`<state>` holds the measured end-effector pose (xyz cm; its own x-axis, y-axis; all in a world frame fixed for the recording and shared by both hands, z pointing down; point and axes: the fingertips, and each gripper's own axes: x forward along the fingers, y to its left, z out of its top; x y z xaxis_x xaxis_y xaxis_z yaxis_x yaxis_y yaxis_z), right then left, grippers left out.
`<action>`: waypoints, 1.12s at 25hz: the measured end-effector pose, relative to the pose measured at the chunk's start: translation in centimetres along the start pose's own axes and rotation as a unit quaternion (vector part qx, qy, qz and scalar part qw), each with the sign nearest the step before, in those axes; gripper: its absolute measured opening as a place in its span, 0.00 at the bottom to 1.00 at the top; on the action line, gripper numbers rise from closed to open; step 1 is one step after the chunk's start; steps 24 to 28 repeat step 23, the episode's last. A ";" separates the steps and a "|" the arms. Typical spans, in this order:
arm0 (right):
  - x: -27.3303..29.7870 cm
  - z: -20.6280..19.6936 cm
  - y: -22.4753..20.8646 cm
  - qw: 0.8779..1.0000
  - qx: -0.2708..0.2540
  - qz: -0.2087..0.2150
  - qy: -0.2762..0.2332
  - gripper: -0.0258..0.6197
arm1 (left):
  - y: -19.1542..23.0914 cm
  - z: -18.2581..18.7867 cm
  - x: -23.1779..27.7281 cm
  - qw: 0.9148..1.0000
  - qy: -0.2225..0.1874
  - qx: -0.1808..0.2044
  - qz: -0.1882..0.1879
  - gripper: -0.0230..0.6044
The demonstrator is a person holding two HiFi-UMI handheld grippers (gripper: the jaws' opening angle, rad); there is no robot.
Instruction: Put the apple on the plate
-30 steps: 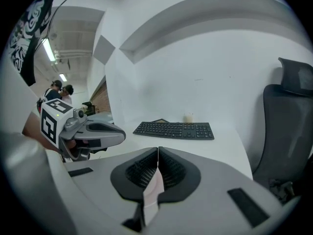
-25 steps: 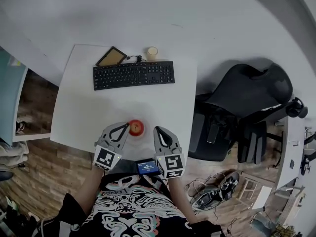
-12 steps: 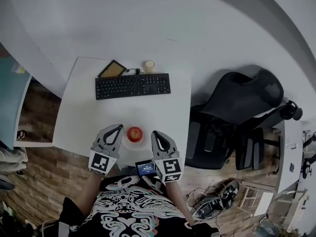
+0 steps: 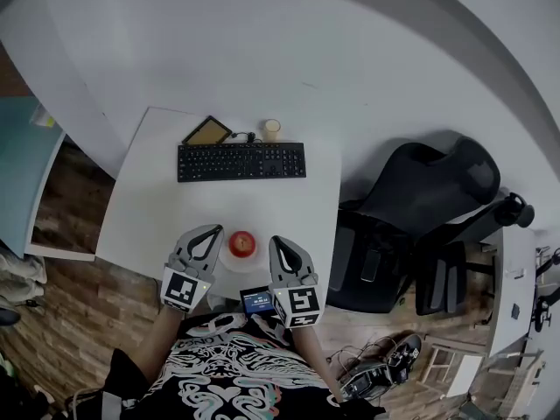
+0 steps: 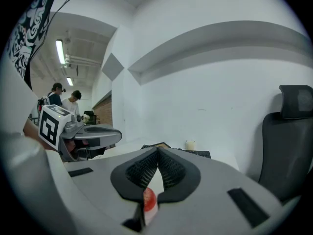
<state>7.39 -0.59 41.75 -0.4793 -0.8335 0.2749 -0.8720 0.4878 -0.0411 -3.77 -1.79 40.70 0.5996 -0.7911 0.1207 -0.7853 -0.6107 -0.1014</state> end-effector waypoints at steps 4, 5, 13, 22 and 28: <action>0.3 0.4 0.2 1.000 0.001 0.003 -0.006 0.08 | 0.3 0.1 -0.2 1.000 0.006 -0.001 0.001 0.06; 0.4 0.5 0.2 1.000 0.001 0.003 -0.007 0.08 | 0.4 0.3 -0.1 1.000 -0.005 -0.002 0.003 0.06; 0.3 0.1 0.4 1.000 0.004 0.006 -0.007 0.08 | 0.4 0.2 -0.1 1.000 -0.015 -0.001 0.002 0.06; 0.2 -0.1 0.0 1.000 0.007 0.005 -0.003 0.08 | 0.2 -0.1 0.1 1.000 0.002 -0.002 -0.002 0.06; 0.2 -0.2 0.0 1.000 0.007 0.004 -0.003 0.08 | 0.2 0.0 0.2 1.000 -0.005 -0.002 -0.001 0.06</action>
